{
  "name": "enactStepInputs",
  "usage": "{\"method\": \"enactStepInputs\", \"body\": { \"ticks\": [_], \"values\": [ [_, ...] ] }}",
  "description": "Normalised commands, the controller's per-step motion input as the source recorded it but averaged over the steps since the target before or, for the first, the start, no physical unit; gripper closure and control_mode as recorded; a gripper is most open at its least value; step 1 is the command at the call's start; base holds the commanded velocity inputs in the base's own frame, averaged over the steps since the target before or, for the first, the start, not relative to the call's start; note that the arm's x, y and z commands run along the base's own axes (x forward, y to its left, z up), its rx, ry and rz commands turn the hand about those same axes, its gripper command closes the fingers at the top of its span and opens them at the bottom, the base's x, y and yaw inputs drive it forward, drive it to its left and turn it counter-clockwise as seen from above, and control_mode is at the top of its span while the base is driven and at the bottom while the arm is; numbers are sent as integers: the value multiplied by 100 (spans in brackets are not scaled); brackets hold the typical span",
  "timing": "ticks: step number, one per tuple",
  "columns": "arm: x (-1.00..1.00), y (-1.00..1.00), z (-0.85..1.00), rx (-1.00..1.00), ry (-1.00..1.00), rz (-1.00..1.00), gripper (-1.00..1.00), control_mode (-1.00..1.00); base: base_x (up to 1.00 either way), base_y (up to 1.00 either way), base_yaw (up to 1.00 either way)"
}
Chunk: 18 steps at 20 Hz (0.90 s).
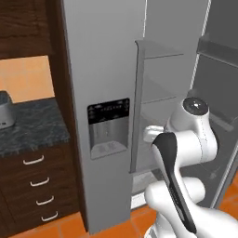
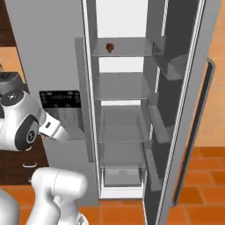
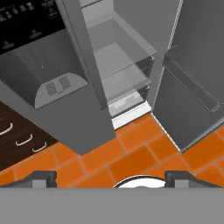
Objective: Place one onion and one chicken drumstick in each tupperware on the nearby counter, to pack two identical lunches.
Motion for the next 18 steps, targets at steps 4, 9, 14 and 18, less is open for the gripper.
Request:
{"method": "enactStepInputs", "body": {
  "ticks": [4,9,14,18],
  "values": [
    [0,0,0,0,0,0,-100,100,77,-79,18],
    [0,0,0,0,0,0,-100,100,54,-58,18],
    [0,0,0,0,0,0,-100,100,62,-36,17],
    [0,0,0,0,0,0,-100,100,81,-13,14]
  ]
}}
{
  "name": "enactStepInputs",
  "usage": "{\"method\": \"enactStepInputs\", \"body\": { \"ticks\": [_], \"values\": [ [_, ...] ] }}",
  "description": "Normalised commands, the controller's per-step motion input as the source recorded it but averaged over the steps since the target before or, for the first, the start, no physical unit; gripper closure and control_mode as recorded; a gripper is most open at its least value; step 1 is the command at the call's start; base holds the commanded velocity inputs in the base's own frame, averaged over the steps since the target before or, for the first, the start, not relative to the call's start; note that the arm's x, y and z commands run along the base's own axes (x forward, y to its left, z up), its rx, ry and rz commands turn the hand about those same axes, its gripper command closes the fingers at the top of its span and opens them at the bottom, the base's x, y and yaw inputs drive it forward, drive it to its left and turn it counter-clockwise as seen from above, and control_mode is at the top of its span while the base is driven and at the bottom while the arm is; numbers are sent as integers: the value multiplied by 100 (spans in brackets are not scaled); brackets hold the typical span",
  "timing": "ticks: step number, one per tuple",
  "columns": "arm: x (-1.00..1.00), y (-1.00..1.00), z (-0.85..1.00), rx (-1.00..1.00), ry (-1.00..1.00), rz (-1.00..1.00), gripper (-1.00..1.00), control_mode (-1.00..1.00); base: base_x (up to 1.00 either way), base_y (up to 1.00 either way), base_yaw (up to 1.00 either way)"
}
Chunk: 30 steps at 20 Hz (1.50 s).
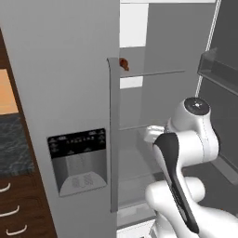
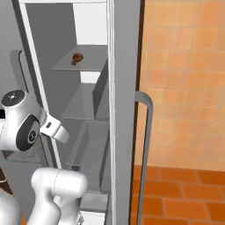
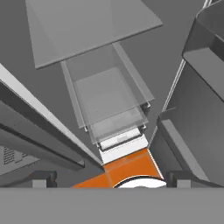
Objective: Place one onion and one chicken drumstick in each tupperware on the nearby counter, to pack two identical lunches.
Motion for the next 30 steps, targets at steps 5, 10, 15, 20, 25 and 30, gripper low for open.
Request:
{"method": "enactStepInputs", "body": {
  "ticks": [5,10,15,20,25,30],
  "values": [
    [0,0,0,0,0,0,-100,100,63,-24,3],
    [-26,-28,79,0,-27,18,-100,-100,0,-8,2],
    [-31,-35,100,0,-33,28,-100,-100,0,0,0],
    [-6,-34,100,0,-10,21,-100,-100,0,0,0],
    [5,-6,100,-5,-3,13,-100,-100,0,0,0],
    [69,16,31,-12,6,0,-100,-100,0,0,0]
  ]
}}
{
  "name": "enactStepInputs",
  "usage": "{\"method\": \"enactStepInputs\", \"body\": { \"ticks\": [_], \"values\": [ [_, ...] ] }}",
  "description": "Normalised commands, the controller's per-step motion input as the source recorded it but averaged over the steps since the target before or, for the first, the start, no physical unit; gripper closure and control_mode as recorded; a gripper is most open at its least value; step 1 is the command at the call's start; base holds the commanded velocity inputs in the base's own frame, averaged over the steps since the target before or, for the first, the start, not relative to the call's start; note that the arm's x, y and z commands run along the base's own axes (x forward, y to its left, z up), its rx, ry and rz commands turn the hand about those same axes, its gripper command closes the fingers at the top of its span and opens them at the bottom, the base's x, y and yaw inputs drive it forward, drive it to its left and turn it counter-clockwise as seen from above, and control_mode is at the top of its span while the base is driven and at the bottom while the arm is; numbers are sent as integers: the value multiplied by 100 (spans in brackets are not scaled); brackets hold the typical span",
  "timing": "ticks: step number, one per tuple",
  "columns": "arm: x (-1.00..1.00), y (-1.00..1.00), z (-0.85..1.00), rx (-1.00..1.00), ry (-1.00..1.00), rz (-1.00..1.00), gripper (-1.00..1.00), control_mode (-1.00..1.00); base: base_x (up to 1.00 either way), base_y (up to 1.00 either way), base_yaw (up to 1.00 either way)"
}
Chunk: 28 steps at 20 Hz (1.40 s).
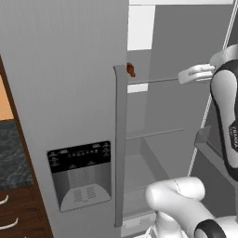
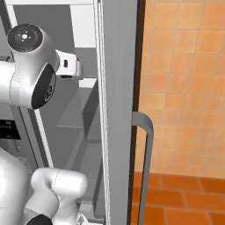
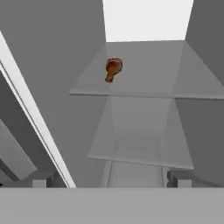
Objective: Place one onion and one chicken drumstick in each tupperware on the nearby counter, to pack two identical lunches.
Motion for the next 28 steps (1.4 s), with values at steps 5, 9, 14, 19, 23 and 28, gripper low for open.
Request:
{"method": "enactStepInputs", "body": {
  "ticks": [5,9,14,19,23,28],
  "values": [
    [91,0,-11,0,4,0,-100,-100,0,0,0],
    [99,24,-1,0,-7,-4,-100,-100,0,0,0],
    [92,35,-35,7,-10,-4,-100,-100,0,0,0],
    [100,24,-21,2,1,0,-100,-100,0,0,0],
    [100,13,-17,0,1,0,-100,-100,0,0,0],
    [73,38,-4,3,7,0,-100,-100,0,0,0]
  ]
}}
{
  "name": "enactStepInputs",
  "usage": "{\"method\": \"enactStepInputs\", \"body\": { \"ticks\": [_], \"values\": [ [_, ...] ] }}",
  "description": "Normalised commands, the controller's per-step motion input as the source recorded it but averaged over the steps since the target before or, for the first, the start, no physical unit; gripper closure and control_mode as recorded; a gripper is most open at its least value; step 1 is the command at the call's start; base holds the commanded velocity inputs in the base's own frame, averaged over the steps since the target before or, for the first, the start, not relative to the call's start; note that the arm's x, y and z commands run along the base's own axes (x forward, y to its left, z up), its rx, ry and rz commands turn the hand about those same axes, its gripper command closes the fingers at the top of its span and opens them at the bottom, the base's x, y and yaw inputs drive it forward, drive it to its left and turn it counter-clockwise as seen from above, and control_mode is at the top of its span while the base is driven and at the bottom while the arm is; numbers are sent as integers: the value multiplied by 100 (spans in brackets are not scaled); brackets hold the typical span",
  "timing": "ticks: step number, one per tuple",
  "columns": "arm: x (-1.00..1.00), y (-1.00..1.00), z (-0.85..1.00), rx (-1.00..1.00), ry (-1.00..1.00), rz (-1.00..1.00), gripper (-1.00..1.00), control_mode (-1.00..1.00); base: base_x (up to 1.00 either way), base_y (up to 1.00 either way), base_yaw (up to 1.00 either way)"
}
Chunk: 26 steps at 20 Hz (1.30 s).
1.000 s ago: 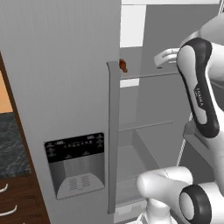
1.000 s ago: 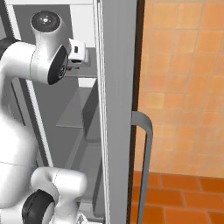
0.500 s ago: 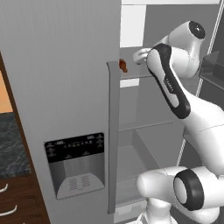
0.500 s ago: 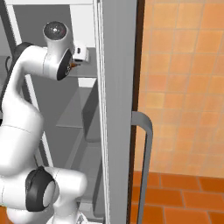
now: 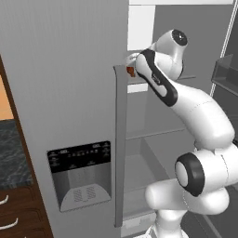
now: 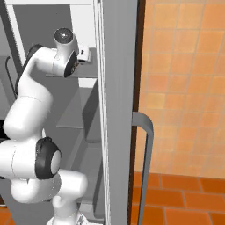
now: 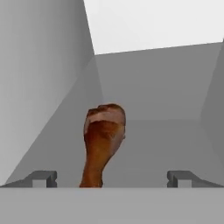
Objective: Place one onion and one chicken drumstick in each tupperware on the nearby counter, to pack two identical lunches.
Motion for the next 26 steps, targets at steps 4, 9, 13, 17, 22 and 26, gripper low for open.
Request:
{"method": "enactStepInputs", "body": {
  "ticks": [4,9,13,17,22,26],
  "values": [
    [70,22,-7,0,3,0,-100,-100,0,0,0],
    [51,0,-34,0,4,1,-100,-100,0,0,0],
    [0,5,-53,0,10,2,-100,-100,0,0,0],
    [28,25,-45,0,3,0,100,-100,0,0,0],
    [7,0,-7,-1,-4,0,100,-100,0,0,0],
    [-56,0,1,0,-14,0,100,-100,0,0,0]
  ]
}}
